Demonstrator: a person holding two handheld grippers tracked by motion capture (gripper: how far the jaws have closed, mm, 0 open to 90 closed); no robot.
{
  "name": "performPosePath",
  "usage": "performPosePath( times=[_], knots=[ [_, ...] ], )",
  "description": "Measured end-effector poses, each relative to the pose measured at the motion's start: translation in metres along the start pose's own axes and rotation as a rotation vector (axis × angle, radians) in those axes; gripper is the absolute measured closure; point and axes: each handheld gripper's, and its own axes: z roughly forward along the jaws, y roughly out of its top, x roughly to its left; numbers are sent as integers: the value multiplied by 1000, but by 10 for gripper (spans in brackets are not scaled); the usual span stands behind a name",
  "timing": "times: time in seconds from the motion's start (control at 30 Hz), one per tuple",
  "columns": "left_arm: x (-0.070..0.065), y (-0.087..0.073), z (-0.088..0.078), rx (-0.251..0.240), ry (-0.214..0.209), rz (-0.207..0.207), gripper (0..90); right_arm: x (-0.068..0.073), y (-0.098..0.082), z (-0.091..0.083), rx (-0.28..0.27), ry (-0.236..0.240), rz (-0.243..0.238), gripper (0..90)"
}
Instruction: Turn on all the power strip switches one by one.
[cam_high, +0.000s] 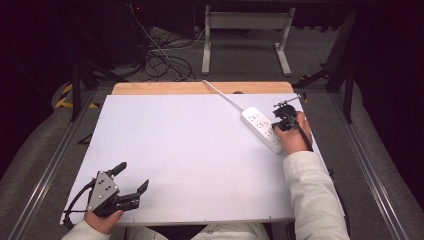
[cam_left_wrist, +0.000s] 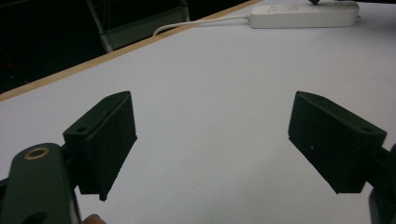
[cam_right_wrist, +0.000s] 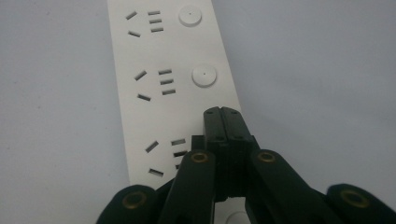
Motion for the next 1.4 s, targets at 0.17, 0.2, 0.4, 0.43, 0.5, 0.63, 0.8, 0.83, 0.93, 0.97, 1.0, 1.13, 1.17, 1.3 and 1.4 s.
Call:
performPosePath(
  times=[0.17, 0.2, 0.4, 0.43, 0.5, 0.63, 0.8, 0.83, 0.93, 0.97, 1.0, 1.13, 1.17, 1.3, 1.4],
  knots=[
    [-1, 0, 0, 1, -3, -6, 155, 1, 1, 1, 9, -5, 4, 900],
    [-1, 0, 0, 1, -2, -7, 155, 1, 1, 1, 9, -5, 5, 900],
    [0, 0, 0, 1, 0, 1, 155, 1, 1, 1, 10, -9, 11, 900],
    [0, 0, 0, 0, 0, 0, 155, 1, 1, 1, 11, -10, 11, 900],
    [0, 0, -1, 0, -1, -1, 155, 1, 1, 1, 12, -8, 14, 900],
    [0, 0, -1, 0, -2, -1, 155, 2, 1, 2, 12, -12, 16, 900],
    [0, 0, -1, -1, -1, -1, 155, 3, 1, 2, 16, -23, 11, 900],
    [0, 0, -1, -1, -1, -1, 155, 4, 1, 3, 16, -24, 6, 900],
    [-1, 0, -1, -4, 1, -5, 155, 4, 1, 3, 12, -25, 10, 900],
    [-1, 0, -1, -3, -1, -7, 155, 4, 1, 3, 11, -21, 13, 900],
    [-1, 0, -1, -3, 0, -7, 155, 4, 1, 2, 19, -18, 16, 900],
    [0, 0, 0, -1, -1, -8, 155, 2, 3, -10, -55, -13, 6, 900],
    [0, 0, 0, -1, 0, -7, 155, 2, 4, -16, -86, -3, 16, 900],
    [0, 1, 0, -1, 5, 3, 155, 3, 10, -30, -128, 12, 3, 900],
    [0, 0, 0, 0, 2, -5, 155, 3, 12, -33, -130, 15, -4, 900]
  ],
)
